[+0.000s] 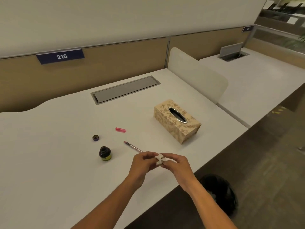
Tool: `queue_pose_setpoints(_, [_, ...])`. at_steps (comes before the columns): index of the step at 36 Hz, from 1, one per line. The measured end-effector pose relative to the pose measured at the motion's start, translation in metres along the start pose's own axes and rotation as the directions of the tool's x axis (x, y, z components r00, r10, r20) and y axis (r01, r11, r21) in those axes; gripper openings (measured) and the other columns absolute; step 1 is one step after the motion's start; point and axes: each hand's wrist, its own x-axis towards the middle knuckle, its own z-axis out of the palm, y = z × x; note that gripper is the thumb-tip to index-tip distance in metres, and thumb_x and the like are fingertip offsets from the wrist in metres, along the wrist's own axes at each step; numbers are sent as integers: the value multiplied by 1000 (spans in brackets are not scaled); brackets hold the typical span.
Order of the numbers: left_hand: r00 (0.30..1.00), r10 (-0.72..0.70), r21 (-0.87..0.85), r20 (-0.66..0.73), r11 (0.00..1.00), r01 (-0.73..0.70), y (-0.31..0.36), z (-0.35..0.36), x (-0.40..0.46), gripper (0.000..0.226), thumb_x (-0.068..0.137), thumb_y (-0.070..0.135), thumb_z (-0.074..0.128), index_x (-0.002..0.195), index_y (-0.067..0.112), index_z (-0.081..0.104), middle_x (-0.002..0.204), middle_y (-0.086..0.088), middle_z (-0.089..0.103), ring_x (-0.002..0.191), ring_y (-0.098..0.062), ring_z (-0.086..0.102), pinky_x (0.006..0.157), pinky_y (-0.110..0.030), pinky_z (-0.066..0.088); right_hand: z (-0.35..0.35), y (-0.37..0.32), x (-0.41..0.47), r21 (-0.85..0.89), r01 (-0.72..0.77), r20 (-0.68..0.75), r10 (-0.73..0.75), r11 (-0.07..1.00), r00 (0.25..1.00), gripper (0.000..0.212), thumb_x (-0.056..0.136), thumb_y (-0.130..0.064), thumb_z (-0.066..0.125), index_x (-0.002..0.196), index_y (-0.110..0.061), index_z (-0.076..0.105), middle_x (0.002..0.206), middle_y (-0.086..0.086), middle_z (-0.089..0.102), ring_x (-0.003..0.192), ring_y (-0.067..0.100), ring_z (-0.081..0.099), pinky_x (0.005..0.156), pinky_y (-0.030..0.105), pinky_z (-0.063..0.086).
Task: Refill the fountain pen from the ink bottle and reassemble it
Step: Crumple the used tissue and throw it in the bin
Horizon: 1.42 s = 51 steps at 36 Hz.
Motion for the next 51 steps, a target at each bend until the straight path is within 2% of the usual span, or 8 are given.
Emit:
queue_pose_setpoints(6, [998,-51,-68,47,996,55,-2,35,-2,16,87,-1,67,95,8,78,96,-10,78,93,-26,74,92,-38,57,-38,0,-7,-165,37,7,-37,986,999,36,85,-10,76,118,-26,72,107,-8,76,98,4,71,75,10,53])
queue_pose_setpoints(12, [991,-98,-56,95,993,104,-4,70,-1,20,88,-3,63,99,4,77,97,-10,78,94,-23,74,90,-32,57,-75,11,-10,-388,116,-34,-140,914,990,44,87,-24,76,127,-37,64,112,-17,67,95,0,66,81,16,55])
queue_pose_setpoints(19, [982,-129,34,140,991,126,-11,112,1,28,85,-6,64,75,14,81,86,-6,79,85,-17,75,75,-21,57,-118,25,-18,-603,184,-65,-278,776,958,44,85,-31,76,128,-26,66,108,-15,60,86,7,62,81,20,55])
queue_pose_setpoints(29, [938,-164,277,306,958,77,-39,164,24,13,89,15,69,95,17,81,102,-3,77,100,-17,72,94,-34,56,-172,45,-35,-755,113,-231,-423,647,876,32,92,-51,58,104,-29,77,93,-15,69,82,6,66,67,32,57])
queue_pose_setpoints(34, [932,23,679,361,678,-280,-54,187,47,25,92,33,62,114,27,73,115,7,71,102,-7,65,95,-30,53,-194,52,-41,-691,-54,-431,-351,721,831,23,90,-40,68,106,-25,77,93,-12,73,82,6,66,68,32,57])
queue_pose_setpoints(40, [861,133,777,491,381,-501,-66,207,75,38,98,37,52,133,24,58,139,1,57,128,-15,49,108,-29,34,-226,69,-45,-566,-208,-599,-224,798,769,25,88,-43,69,102,-25,78,81,-11,72,75,7,65,65,25,51])
queue_pose_setpoints(44, [853,205,854,480,114,-508,-77,217,103,64,98,55,40,150,19,35,157,-5,35,147,-25,27,120,-41,24,-246,79,-48,-519,-265,-652,-175,813,738,20,87,-42,72,97,-26,79,72,-12,69,71,7,64,64,28,51])
queue_pose_setpoints(51, [850,215,874,481,-45,-483,-88,233,140,68,101,55,26,155,15,18,162,-13,21,151,-34,13,123,-50,13,-274,107,-48,-489,-349,-686,-104,800,720,23,85,-44,72,101,-27,78,80,-12,73,76,8,67,69,37,57])
